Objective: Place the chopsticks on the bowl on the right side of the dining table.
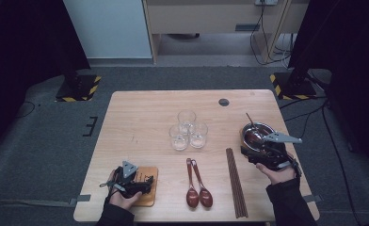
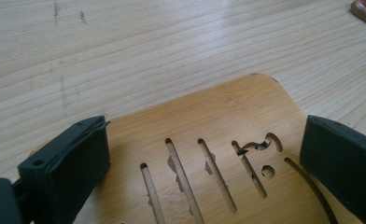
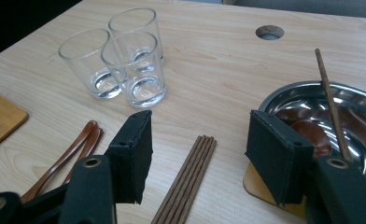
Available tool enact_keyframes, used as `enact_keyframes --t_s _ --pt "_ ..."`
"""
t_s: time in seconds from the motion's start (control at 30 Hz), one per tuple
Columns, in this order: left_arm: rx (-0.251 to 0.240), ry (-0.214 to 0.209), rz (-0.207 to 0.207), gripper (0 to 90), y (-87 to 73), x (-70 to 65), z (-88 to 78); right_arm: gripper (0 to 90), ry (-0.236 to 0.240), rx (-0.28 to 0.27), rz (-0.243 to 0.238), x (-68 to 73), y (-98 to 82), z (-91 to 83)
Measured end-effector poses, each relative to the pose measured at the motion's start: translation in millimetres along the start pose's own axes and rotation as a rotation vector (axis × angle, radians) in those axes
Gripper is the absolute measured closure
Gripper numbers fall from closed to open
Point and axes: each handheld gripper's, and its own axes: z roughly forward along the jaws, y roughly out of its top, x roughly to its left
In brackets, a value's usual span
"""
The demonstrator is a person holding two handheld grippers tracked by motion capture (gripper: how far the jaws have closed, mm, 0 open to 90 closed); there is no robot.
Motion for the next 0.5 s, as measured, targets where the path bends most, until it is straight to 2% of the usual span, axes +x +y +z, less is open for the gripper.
enact_keyframes --t_s 0.5 --pt "0.000 0.000 0.000 0.7 0.0 0.0 0.0 46.6 -0.010 0.044 0.001 5.7 -19.9 1.5"
